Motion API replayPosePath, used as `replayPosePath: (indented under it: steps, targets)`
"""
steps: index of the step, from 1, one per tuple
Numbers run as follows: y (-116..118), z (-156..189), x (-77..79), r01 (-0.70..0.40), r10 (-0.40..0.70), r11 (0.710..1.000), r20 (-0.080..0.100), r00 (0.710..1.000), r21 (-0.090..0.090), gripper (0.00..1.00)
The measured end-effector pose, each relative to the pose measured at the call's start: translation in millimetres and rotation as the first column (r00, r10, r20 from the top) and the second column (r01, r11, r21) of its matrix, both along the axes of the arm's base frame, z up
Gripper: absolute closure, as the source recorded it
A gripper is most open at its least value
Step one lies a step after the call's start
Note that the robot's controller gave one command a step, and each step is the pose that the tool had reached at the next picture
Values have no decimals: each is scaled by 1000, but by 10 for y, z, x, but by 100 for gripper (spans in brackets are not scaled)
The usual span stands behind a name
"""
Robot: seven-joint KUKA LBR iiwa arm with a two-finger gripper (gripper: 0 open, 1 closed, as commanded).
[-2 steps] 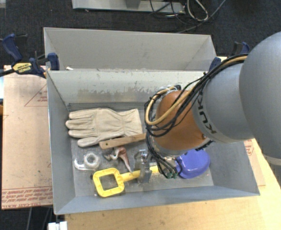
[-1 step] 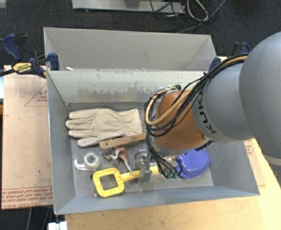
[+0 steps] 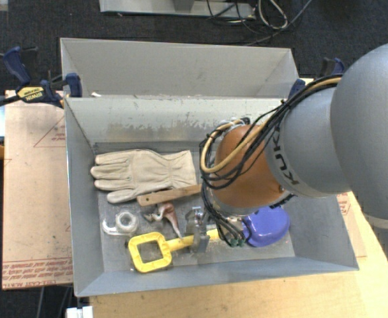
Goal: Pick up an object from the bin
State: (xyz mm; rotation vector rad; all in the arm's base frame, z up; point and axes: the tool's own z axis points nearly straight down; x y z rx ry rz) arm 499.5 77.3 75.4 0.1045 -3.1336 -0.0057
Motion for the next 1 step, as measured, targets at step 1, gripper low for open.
replayPosePath:
  steps: [1]
  targets:
    - [0,82,-7,0,0,1000,-2,1000,0,100]
